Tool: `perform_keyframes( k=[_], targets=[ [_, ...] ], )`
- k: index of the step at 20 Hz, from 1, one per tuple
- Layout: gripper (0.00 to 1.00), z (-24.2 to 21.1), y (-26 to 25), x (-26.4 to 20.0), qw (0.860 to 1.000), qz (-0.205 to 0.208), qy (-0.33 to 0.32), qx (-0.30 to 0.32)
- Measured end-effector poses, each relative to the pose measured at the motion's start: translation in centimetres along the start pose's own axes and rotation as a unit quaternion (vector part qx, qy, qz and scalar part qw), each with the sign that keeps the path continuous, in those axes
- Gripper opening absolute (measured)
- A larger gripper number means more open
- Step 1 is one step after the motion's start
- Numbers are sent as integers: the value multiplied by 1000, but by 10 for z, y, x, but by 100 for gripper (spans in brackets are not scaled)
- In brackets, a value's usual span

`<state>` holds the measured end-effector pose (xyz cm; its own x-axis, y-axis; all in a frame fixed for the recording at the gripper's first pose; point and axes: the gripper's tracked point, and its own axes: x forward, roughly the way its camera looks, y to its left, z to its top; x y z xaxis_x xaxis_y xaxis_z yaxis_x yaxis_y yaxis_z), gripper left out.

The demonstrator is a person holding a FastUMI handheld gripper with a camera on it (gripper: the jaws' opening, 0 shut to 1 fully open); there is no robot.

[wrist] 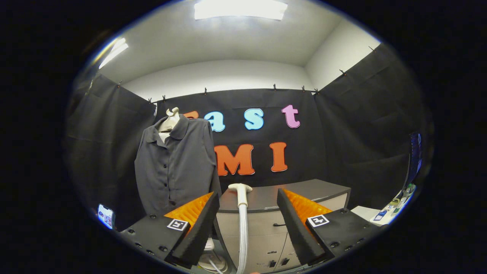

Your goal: Iron the clothes twice with a garment steamer, once on the left side and once on the right side.

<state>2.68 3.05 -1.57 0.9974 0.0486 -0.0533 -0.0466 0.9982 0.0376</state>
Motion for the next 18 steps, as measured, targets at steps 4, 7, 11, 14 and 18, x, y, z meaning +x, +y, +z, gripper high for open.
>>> perform_keyframes(
  k=[4, 7, 11, 14, 18],
  targets=[
    [98, 13, 8, 13, 1000, 8, -11, 4],
    [98, 20, 14, 40, 1000, 8, -4, -3],
    [98, 23, 33, 86, 999, 38, 14, 6],
    [98, 33, 43, 124, 998, 56, 21, 6],
    [98, 42, 44, 195, 997, 65, 45, 7]
  ],
)
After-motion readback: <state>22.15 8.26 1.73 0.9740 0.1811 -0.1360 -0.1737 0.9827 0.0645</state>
